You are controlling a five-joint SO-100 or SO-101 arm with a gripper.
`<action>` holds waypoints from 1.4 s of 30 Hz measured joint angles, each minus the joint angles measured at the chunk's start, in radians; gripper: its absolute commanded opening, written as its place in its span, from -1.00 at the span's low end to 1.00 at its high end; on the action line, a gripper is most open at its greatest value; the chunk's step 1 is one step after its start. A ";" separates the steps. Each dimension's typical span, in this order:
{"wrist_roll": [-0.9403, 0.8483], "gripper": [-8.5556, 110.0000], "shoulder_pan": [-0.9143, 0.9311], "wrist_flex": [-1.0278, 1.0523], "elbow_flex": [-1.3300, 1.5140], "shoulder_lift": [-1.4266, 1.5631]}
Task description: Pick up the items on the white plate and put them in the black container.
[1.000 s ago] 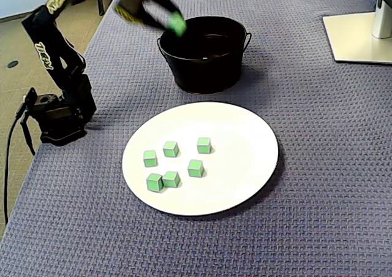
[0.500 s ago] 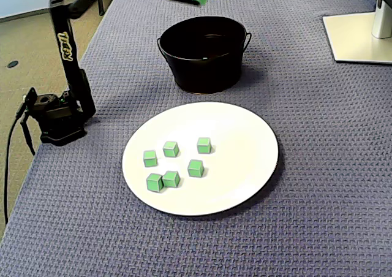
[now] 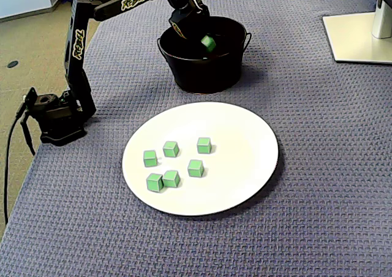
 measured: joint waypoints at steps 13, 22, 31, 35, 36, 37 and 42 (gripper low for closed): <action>-0.028 -0.26 0.405 0.204 -0.164 0.364; -0.015 -0.25 0.819 0.333 -0.468 0.117; 0.018 -0.25 0.842 0.391 -0.459 -0.216; 0.021 -0.26 0.844 0.391 -0.459 -0.305; 0.021 -0.25 0.842 0.391 -0.459 -0.324; 0.023 -0.25 0.842 0.391 -0.459 -0.342; 0.025 -0.26 0.842 0.399 -0.459 -0.416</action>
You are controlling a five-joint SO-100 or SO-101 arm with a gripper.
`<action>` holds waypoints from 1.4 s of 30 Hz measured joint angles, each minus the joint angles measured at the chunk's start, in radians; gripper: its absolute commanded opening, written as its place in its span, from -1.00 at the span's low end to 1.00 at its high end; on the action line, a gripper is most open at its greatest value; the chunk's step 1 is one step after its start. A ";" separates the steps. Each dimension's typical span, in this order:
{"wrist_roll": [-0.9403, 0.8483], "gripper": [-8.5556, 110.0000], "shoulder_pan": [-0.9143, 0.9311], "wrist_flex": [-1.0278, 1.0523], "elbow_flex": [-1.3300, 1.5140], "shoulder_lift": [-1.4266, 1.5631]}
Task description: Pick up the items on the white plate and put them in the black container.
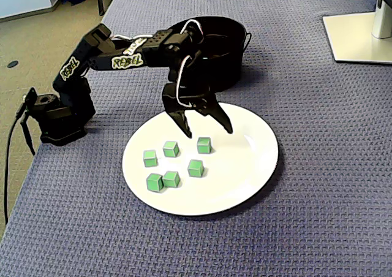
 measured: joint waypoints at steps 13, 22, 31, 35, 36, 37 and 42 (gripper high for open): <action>-0.023 -0.45 0.000 -0.029 0.000 -0.089; -0.028 -0.86 0.000 -0.051 0.000 -0.097; -0.032 -0.86 0.005 -0.057 0.014 -0.092; -0.032 -0.86 0.048 -0.058 0.038 0.002; -0.032 -0.86 0.061 -0.058 0.041 0.051; -0.034 -0.86 0.075 -0.058 0.046 0.112; -0.054 -0.86 0.086 -0.046 0.046 0.482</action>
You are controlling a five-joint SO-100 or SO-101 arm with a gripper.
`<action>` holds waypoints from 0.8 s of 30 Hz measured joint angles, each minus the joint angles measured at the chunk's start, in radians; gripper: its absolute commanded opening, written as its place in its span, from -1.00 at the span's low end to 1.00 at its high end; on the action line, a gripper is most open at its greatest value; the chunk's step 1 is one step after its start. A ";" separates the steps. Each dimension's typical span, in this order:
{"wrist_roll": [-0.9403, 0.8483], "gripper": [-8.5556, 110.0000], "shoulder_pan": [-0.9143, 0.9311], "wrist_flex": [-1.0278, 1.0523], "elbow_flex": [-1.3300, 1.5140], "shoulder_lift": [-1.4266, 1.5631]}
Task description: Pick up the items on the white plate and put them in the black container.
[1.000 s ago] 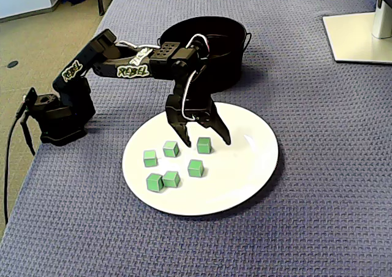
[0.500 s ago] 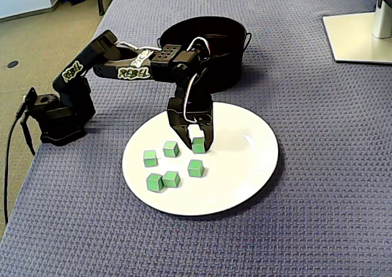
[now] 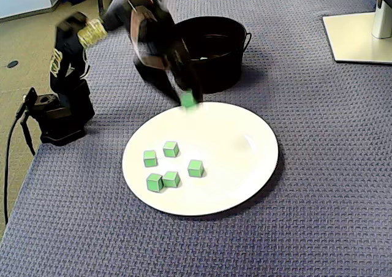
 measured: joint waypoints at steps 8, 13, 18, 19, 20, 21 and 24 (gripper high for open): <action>-0.063 -0.86 -0.333 0.002 -0.092 0.479; -0.114 -0.86 -0.699 -0.084 0.052 0.609; -0.137 -0.86 -0.907 -0.235 0.319 0.572; -0.138 -0.86 -0.927 -0.261 0.357 0.541; -0.140 -0.86 -0.942 -0.285 0.391 0.505; -0.140 -0.86 -0.956 -0.308 0.422 0.465; -0.140 -0.86 -0.983 -0.373 0.497 0.345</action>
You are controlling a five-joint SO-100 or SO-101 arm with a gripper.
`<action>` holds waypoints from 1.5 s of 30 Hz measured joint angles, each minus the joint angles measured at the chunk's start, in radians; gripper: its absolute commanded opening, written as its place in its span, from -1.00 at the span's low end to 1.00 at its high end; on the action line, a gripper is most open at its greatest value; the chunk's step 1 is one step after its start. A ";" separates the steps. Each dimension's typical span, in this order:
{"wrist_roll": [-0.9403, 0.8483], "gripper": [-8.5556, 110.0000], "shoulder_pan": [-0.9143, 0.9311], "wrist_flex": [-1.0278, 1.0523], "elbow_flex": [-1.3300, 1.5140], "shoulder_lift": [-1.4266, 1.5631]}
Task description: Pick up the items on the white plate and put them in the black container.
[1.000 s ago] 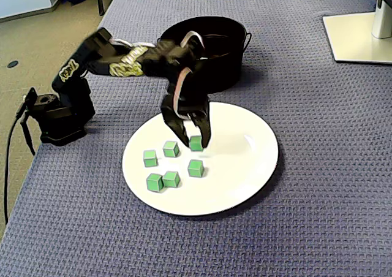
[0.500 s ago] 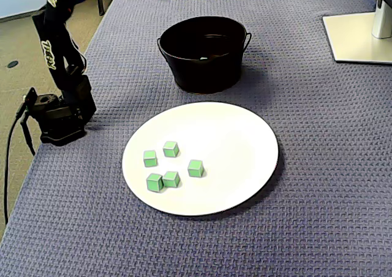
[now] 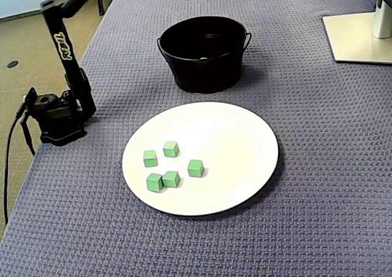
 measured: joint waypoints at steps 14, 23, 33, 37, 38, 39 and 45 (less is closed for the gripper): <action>-0.006 -0.18 -0.015 -0.166 0.167 -0.255; -0.382 -0.27 0.170 0.305 -0.118 -0.015; -1.287 -0.34 0.785 0.517 -0.170 0.207; -1.425 -0.36 0.920 0.509 -0.028 0.158; -1.430 -0.35 0.927 0.489 0.017 0.137; -1.430 -0.35 0.937 0.465 0.060 0.117; -1.371 -0.34 1.003 0.264 0.259 0.003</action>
